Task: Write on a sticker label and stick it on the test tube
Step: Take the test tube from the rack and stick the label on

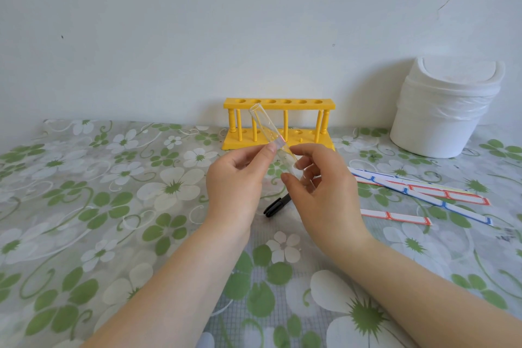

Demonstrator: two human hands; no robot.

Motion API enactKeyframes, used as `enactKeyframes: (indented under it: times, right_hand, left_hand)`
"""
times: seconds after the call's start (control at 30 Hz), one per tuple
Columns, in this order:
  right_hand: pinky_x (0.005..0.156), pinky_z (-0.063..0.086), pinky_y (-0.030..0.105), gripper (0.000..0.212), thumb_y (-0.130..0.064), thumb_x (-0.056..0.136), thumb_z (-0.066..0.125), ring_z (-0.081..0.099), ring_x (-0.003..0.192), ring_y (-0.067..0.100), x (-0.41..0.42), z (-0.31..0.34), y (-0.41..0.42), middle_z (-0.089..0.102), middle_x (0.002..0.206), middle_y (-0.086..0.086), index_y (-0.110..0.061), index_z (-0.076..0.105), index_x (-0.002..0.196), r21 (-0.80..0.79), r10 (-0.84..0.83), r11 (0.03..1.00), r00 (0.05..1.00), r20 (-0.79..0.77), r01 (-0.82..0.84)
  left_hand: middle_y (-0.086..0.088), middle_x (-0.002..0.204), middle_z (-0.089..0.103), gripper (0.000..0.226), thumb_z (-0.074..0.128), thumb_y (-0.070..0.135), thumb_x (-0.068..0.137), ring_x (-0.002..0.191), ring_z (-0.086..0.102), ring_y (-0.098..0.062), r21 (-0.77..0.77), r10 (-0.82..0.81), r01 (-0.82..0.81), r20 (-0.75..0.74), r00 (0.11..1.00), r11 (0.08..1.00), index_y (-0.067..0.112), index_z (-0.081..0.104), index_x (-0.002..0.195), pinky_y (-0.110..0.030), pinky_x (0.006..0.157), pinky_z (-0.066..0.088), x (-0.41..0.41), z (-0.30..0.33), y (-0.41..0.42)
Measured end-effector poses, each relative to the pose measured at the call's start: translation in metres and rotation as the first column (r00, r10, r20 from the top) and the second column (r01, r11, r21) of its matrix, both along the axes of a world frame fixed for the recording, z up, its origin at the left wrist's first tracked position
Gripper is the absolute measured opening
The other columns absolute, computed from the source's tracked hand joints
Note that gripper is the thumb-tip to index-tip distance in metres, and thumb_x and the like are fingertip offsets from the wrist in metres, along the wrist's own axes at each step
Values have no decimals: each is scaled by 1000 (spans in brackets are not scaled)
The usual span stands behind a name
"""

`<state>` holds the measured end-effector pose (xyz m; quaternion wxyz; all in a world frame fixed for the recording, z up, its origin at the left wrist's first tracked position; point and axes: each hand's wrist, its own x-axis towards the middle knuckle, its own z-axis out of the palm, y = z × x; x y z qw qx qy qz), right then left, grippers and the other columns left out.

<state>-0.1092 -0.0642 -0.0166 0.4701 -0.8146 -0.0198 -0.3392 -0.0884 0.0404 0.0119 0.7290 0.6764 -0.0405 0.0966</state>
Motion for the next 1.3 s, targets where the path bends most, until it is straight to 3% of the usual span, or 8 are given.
enactKeyframes:
  times: [0.37, 0.5, 0.7, 0.9, 0.97, 1.03, 1.17, 1.3]
  right_hand:
    - [68, 46, 24, 33, -9, 78, 66, 50, 75, 10, -1, 0, 1, 54, 89, -4, -24, 58, 105, -40, -7, 999, 1000, 5, 7]
    - [66, 42, 15, 32, -9, 78, 66, 49, 74, 7, -1, 0, 0, 53, 89, -6, -25, 58, 105, -61, -11, 998, 1000, 6, 11]
    - [65, 40, 12, 33, -10, 78, 66, 49, 74, 6, -1, -2, 0, 53, 89, -5, -24, 58, 106, -78, -17, 997, 1000, 9, 17]
    - [65, 39, 11, 33, -10, 78, 66, 49, 74, 6, 0, -2, 0, 53, 90, -5, -25, 58, 106, -76, -19, 997, 1000, 6, 20]
    - [64, 40, 12, 32, -10, 78, 66, 50, 75, 6, 0, -1, -1, 54, 91, -5, -25, 58, 106, -75, -24, 997, 1000, 1, 24]
    - [65, 40, 13, 32, -10, 78, 65, 50, 75, 6, 0, -1, -1, 54, 91, -5, -26, 57, 105, -70, -27, 997, 1000, -6, 26]
    - [66, 41, 17, 32, -10, 78, 65, 50, 75, 8, 0, -1, -2, 54, 91, -4, -25, 57, 105, -63, -29, 998, 1000, -7, 28]
    - [67, 43, 20, 32, -10, 78, 66, 51, 76, 8, 0, -2, -2, 54, 90, -5, -25, 58, 105, -69, -35, 997, 999, -1, 35]
  left_hand:
    - [22, 40, 51, 13, 69, 31, 74, 47, 49, 8, 20, 31, -30, -35, 999, 999, 23, 75, 82, -2, 50, 37, 0, 2, 0]
    - [16, 58, 61, 15, 71, 31, 73, 52, 52, 10, 23, 55, -53, -62, 997, 998, 20, 75, 81, -11, 58, 44, 1, 1, 1]
    - [4, 75, 61, 9, 69, 31, 72, 63, 50, -5, 45, 61, -59, -57, 996, 997, 25, 70, 66, -18, 65, 43, -2, 3, 1]
    - [5, 77, 67, 12, 71, 35, 71, 56, 51, 9, 56, 56, -54, -41, 998, 997, 23, 74, 72, -11, 60, 44, 2, 0, 1]
    - [13, 67, 65, 13, 71, 34, 72, 55, 51, 9, 47, 46, -43, -49, 998, 998, 22, 75, 75, -7, 56, 43, 2, -1, 1]
    - [14, 62, 61, 14, 68, 33, 75, 59, 53, 5, 30, 45, -43, -65, 997, 999, 20, 74, 73, -11, 61, 45, 2, -1, 1]
    - [-3, 82, 65, 18, 59, 28, 84, 76, 58, -10, 13, 54, -53, -69, 996, 999, 24, 71, 71, -29, 78, 49, 4, -2, 0]
    - [6, 67, 63, 14, 61, 29, 85, 59, 54, 4, 48, 37, -36, -24, 999, 998, 30, 72, 77, -16, 66, 48, 4, -5, 0]
